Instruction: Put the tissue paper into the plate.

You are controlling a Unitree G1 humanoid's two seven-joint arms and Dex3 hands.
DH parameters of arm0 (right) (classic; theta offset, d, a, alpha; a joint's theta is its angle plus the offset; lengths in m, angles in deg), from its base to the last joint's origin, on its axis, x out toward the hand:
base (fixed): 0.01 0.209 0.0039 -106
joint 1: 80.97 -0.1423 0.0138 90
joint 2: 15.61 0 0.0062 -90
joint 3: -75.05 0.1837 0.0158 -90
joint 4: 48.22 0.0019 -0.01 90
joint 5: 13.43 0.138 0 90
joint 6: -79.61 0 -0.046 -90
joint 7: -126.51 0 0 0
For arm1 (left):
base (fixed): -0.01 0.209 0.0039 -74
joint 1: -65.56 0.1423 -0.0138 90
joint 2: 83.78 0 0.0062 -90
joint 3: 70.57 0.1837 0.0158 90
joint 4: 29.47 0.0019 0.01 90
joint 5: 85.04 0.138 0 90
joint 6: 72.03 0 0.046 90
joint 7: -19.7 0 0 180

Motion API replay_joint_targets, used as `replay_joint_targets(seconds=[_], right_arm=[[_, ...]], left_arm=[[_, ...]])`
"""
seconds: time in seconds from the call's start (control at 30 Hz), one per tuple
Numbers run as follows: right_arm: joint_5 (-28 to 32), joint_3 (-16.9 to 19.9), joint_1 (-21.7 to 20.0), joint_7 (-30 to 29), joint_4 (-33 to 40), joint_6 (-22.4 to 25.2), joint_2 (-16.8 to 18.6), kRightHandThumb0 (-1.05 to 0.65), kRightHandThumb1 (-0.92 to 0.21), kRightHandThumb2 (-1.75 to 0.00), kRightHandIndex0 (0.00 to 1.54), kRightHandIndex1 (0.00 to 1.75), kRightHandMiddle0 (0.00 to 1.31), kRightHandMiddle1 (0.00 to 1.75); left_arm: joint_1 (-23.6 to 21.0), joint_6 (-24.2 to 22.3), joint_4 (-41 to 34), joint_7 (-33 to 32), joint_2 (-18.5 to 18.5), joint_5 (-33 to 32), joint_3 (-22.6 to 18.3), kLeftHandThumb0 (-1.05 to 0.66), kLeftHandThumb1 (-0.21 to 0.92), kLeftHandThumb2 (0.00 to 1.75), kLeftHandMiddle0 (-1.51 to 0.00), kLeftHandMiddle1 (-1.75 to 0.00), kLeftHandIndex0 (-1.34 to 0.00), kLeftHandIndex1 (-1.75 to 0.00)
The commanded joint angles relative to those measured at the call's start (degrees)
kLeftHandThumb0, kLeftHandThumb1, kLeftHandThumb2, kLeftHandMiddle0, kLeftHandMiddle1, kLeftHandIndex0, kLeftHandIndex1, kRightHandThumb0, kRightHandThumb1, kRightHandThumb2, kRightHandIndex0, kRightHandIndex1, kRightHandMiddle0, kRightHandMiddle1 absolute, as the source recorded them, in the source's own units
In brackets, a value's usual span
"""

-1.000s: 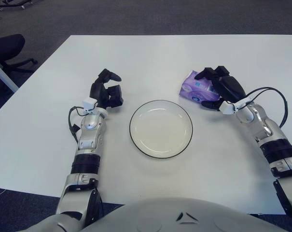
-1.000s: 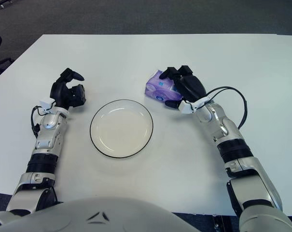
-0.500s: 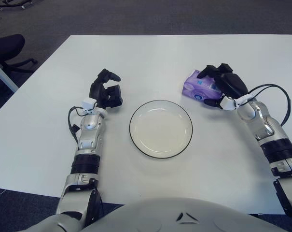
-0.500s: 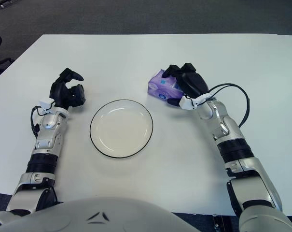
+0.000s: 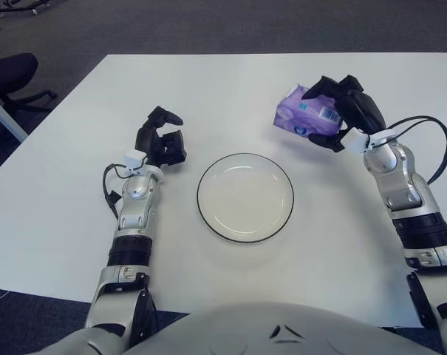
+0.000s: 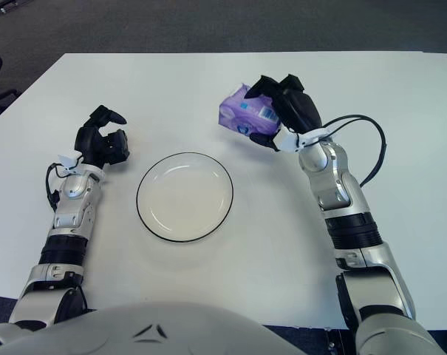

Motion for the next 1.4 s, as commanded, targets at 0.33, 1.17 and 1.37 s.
replay_joint_targets(seconds=[0.33, 1.17, 1.37], right_arm=[[9.0, 3.7, -2.8, 5.6, 13.8, 14.3, 7.1, 0.54, -0.14, -1.53, 0.76, 1.75, 1.06, 1.75], [20.4, -0.7, 0.2, 16.8, 27.9, 27.6, 9.2, 0.53, -0.17, -1.50, 0.73, 1.75, 0.97, 1.75], [21.6, -2.6, 2.8, 18.8, 29.0, 26.0, 9.4, 0.53, -0.16, -1.50, 0.73, 1.75, 1.00, 1.75]], left_arm=[[9.0, 1.0, 7.8, 0.0, 3.5, -0.3, 0.3, -0.47, 0.35, 1.28, -1.32, -1.75, -0.59, -1.75], [8.9, 0.9, 7.8, 0.0, 3.7, -0.3, 0.7, -0.47, 0.35, 1.28, -1.32, -1.75, -0.59, -1.75], [8.9, 0.9, 7.8, 0.2, 3.8, -0.2, 0.9, -0.47, 0.36, 1.27, -1.32, -1.75, -0.58, -1.75]])
